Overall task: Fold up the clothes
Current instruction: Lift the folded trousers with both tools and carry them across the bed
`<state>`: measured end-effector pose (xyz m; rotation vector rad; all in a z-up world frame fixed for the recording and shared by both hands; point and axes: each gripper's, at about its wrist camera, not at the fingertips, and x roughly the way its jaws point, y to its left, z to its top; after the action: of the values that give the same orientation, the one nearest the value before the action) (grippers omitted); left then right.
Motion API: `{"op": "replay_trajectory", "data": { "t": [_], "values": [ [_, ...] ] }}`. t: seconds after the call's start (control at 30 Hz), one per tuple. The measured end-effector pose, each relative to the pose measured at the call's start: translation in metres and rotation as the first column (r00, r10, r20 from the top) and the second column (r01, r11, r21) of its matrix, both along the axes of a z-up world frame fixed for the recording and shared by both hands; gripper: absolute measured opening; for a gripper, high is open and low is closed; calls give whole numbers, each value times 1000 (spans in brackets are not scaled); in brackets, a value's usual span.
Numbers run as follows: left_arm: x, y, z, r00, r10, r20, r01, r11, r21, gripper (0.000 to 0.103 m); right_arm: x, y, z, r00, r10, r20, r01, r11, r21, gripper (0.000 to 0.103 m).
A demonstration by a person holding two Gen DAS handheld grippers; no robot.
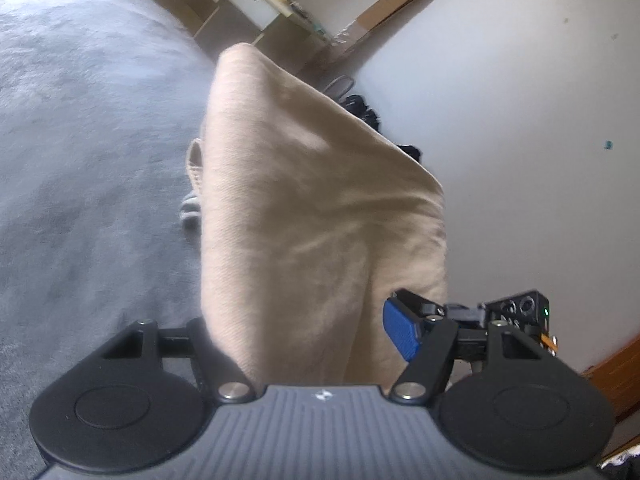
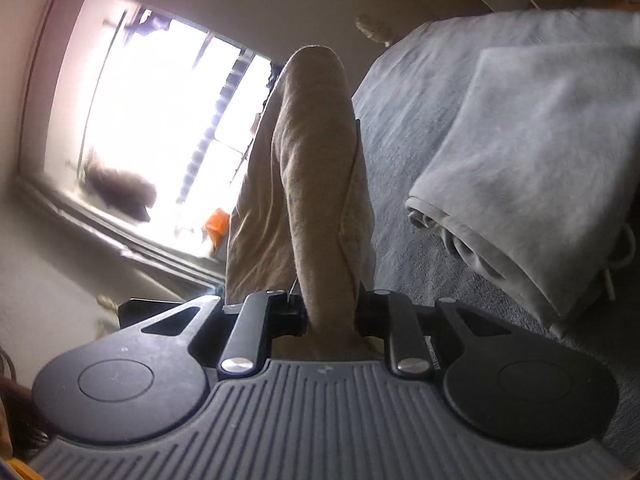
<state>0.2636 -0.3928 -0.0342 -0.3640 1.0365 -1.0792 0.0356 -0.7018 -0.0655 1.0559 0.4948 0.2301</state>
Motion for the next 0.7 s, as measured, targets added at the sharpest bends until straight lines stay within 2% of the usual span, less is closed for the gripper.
{"op": "replay_trajectory", "data": {
  "t": [0.13, 0.27, 0.4, 0.47, 0.57, 0.63, 0.7],
  "values": [
    [9, -4, 6, 1000, 14, -9, -13, 1000, 24, 68, 9, -1, -12, 999, 24, 35, -24, 1000, 2, 17],
    [10, -24, 11, 1000, 23, -18, -23, 1000, -7, 68, 24, -14, -10, 998, 39, 40, -39, 999, -6, 17],
    [10, -46, 16, 999, 36, -31, -37, 998, -60, 68, 36, -39, 14, 997, 75, 18, -74, 995, -60, 17],
    [8, -59, 18, 998, 57, -34, -60, 992, -108, 68, 46, -57, 32, 994, 105, -1, -105, 989, -109, 17],
    [1, -82, 10, 986, 137, -98, -152, 974, -170, 68, 66, -87, 59, 987, 150, -51, -157, 970, -184, 17],
    [-7, -97, 1, 973, 184, -137, -208, 960, -187, 68, 83, -104, 71, 979, 180, -93, -198, 950, -242, 17],
    [-15, -114, -12, 961, 230, -153, -254, 952, -169, 68, 102, -114, 75, 967, 215, -140, -250, 912, -327, 18]
  ]
}}
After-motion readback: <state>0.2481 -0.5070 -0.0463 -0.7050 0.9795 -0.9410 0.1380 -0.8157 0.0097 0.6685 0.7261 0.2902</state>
